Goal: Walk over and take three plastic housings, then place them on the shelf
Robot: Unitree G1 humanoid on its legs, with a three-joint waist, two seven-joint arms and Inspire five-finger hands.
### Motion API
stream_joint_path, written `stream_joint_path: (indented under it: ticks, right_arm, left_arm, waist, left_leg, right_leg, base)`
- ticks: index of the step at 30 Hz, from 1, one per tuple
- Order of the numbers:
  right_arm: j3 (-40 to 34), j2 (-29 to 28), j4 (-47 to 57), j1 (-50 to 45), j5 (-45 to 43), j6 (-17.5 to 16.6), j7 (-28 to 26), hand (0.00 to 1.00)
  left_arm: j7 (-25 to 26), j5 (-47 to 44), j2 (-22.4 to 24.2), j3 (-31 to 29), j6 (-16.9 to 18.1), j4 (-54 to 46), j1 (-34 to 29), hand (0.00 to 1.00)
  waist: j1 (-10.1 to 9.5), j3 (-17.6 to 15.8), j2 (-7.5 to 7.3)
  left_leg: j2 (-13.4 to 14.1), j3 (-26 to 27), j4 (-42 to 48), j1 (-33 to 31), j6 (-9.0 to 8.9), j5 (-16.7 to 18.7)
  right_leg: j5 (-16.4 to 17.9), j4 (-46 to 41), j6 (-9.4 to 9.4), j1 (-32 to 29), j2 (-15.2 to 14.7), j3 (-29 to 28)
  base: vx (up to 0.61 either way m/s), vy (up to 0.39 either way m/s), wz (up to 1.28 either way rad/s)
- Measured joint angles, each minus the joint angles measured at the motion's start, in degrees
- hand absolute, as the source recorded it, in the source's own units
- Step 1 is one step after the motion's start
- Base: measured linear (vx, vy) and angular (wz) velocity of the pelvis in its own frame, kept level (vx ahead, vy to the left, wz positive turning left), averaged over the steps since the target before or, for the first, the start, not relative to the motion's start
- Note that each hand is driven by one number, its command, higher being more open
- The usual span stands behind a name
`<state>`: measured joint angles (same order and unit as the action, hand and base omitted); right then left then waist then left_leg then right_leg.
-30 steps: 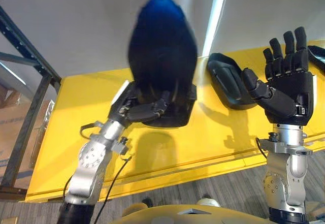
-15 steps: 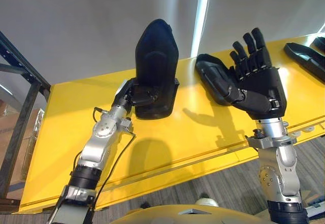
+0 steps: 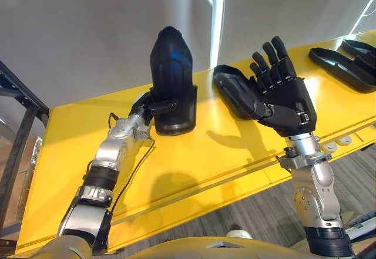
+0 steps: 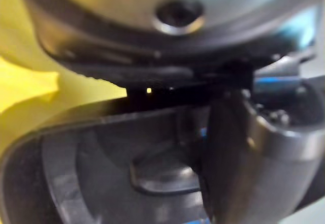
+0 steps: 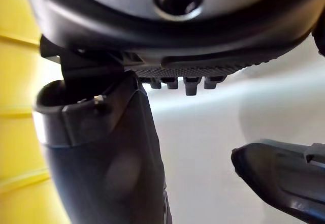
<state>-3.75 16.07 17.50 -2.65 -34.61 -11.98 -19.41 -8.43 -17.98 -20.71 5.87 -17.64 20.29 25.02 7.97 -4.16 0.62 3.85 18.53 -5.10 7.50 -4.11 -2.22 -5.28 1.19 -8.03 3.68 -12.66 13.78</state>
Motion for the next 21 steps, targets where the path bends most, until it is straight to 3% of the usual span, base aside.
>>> stream_joint_path:
  ticks: [2,3,9,21]
  right_arm:
    - [0.0,0.0,0.0,0.1,0.0,0.1,0.0,1.0]
    - [0.0,0.0,0.0,0.1,0.0,0.2,-0.1,1.0]
    - [0.2,0.0,0.0,0.8,0.0,0.4,-0.2,1.0]
    - [2.4,0.0,0.0,1.9,0.1,0.4,0.3,1.0]
  left_arm:
    - [0.2,-0.3,0.1,0.0,-0.2,0.2,0.0,0.0]
    - [0.4,-1.0,0.1,0.0,-0.3,0.6,0.0,1.0]
    - [0.9,-2.2,0.3,0.1,-2.9,3.6,-0.4,1.0]
    - [3.1,0.2,2.0,1.1,-2.3,4.0,-0.7,1.0]
  waist:
    - [0.01,0.0,-0.01]
    - [-0.01,0.0,-0.05]
    - [-0.05,0.0,-0.27]
    - [-0.23,-0.1,-0.79]
  left_leg:
    - [0.1,0.0,0.0,0.0,-0.01,-0.2]
    - [0.1,0.0,0.0,0.0,-0.03,-0.2]
    - [0.7,-0.1,0.0,0.0,-0.36,-0.8]
    - [0.9,-0.8,-0.1,-0.4,-0.39,-1.9]
  right_leg:
    - [0.0,0.0,-0.01,-0.1,0.1,0.0]
    - [0.0,0.0,-0.02,-0.1,0.1,0.0]
    - [0.0,0.0,-0.05,-0.1,0.7,0.0]
    - [0.2,-0.2,-0.41,-0.3,1.0,0.4]
  base:
    - [0.0,0.0,0.0]
    - [0.0,0.0,0.0]
    - [0.0,0.0,0.0]
    - [0.0,0.0,0.0]
